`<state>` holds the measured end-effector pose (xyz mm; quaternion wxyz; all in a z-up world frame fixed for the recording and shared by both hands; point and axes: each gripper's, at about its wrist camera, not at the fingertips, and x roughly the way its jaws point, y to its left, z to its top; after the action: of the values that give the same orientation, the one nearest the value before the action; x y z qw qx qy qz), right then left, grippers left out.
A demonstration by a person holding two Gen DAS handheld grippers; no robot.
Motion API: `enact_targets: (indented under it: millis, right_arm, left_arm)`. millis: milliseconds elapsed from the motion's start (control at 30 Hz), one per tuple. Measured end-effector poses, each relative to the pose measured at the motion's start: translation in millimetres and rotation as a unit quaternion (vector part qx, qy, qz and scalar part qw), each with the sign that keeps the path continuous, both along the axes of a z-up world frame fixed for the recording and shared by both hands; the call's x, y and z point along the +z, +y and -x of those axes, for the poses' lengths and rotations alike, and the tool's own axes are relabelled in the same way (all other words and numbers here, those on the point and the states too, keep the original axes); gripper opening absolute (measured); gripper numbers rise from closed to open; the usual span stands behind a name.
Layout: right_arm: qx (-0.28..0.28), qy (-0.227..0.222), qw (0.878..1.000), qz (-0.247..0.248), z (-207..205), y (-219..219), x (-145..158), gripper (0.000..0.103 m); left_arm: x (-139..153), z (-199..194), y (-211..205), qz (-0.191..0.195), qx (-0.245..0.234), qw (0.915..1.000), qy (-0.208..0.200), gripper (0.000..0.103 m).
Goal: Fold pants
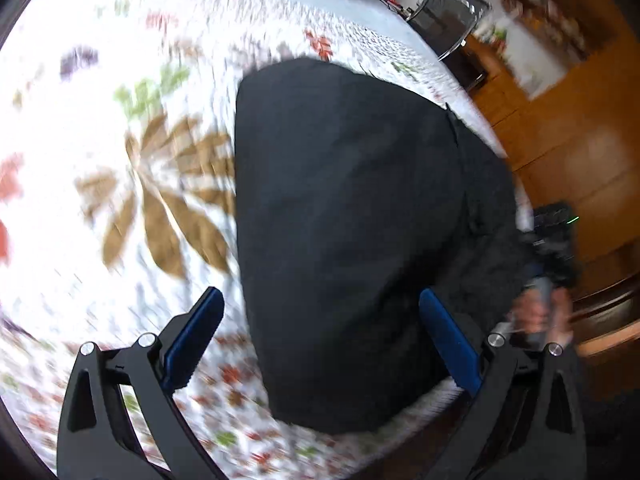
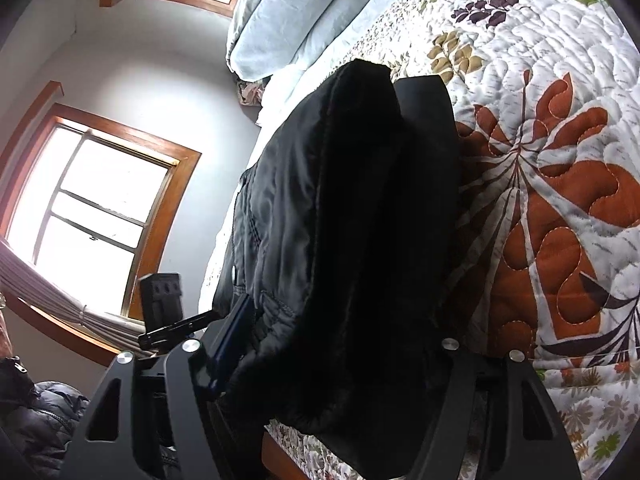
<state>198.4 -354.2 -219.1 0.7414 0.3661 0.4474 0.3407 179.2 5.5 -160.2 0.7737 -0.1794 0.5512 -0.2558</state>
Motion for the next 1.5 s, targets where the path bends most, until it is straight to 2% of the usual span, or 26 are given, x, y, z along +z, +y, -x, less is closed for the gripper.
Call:
enact_targets:
  millis: [67, 200, 333, 500, 567, 633, 800, 867, 933, 967, 1133, 1500]
  right_arm:
    - [-0.001, 0.001, 1.000, -0.005, -0.5, -1.6, -1.5, 0.068]
    - [-0.002, 0.005, 1.000, -0.014, 0.4, -10.8, -7.5, 0.068]
    - [0.001, 0.007, 1.000, -0.016, -1.0, -17.4, -13.1, 0.068]
    - [-0.002, 0.007, 1.000, -0.017, -0.9, -14.1, -11.2, 0.068]
    - [-0.002, 0.006, 1.000, -0.015, -1.0, -12.0, -9.8, 0.069]
    - [0.000, 0.010, 1.000, -0.013, -2.1, -9.6, -9.2, 0.076]
    - [0.010, 0.002, 1.000, 0.014, -3.8, -0.1, -4.1, 0.078]
    - [0.006, -0.001, 1.000, 0.004, -3.1, -0.7, -3.3, 0.077]
    - [0.004, -0.003, 1.000, 0.002, -3.1, -1.6, -3.4, 0.069]
    - [0.004, -0.003, 1.000, 0.006, -3.5, -1.9, -3.3, 0.067]
    - [0.001, -0.007, 1.000, 0.008, -7.1, -4.2, -1.7, 0.057]
    - [0.008, -0.020, 1.000, 0.012, -44.3, 4.6, 13.9, 0.053]
  left_arm:
    - [-14.9, -5.5, 4.6, 0.068, -0.009, 0.9966, 0.046, 0.098]
    - [-34.7, -17.3, 1.5, 0.106, -0.015, 0.9909, 0.081, 0.098]
    - [-38.2, -20.2, -14.3, 0.083, -0.038, 0.9925, 0.081, 0.100]
    - [-36.7, -27.2, -18.5, 0.097, -0.036, 0.9887, 0.108, 0.098]
    - [-36.4, -26.9, -18.8, 0.088, -0.038, 0.9899, 0.105, 0.093]
    - [-35.6, -23.7, -17.1, 0.085, -0.039, 0.9909, 0.097, 0.085]
    - [-36.6, -28.8, -9.9, 0.087, -0.034, 0.9914, 0.091, 0.073]
    - [-37.7, -29.5, -2.3, 0.089, -0.034, 0.9917, 0.087, 0.067]
    - [-36.0, -31.0, 1.1, 0.098, -0.035, 0.9911, 0.084, 0.056]
    - [-35.3, -32.7, 1.8, 0.104, -0.035, 0.9905, 0.083, 0.055]
    - [-35.9, -33.3, -2.0, 0.107, -0.033, 0.9904, 0.080, 0.053]
    - [-29.5, -51.1, 5.8, 0.099, 0.002, 0.9934, 0.058, 0.054]
